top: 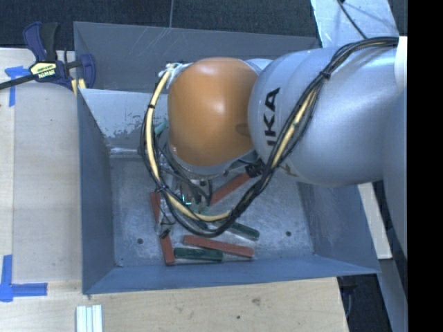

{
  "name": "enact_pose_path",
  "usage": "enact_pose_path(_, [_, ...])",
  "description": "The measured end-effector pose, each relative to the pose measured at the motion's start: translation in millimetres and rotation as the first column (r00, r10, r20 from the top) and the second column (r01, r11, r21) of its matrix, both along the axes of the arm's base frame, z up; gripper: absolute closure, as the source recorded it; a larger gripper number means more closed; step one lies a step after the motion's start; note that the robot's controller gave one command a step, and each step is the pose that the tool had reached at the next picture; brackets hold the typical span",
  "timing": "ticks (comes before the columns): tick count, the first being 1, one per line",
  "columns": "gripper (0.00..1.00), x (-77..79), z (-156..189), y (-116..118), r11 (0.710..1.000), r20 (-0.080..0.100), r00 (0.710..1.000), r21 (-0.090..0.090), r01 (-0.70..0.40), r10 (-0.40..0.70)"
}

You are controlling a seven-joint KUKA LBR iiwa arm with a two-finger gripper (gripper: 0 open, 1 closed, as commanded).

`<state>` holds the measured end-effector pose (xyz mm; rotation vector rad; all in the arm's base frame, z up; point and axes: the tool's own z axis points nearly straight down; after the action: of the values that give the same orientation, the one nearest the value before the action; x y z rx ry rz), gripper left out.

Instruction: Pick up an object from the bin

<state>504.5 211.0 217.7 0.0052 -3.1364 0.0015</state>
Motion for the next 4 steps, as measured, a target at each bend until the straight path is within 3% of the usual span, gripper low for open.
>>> enact_pose_path(1, [0.00,-6.4,-147.6,-38.2,0.906,0.011,0.906,0.003,-0.424,0.424])
enact_pose_path(2, [1.00,-5.5,-145.5,-37.8,0.907,0.013,0.907,0.003,-0.421,0.421])
enact_pose_path(3, [1.00,4.3,-108.4,-120.8,0.906,0.011,0.906,-0.004,-0.424,0.424])
enact_pose_path(4, [0.00,2.6,-110.4,-115.3,0.903,0.008,0.903,0.001,-0.429,0.429])
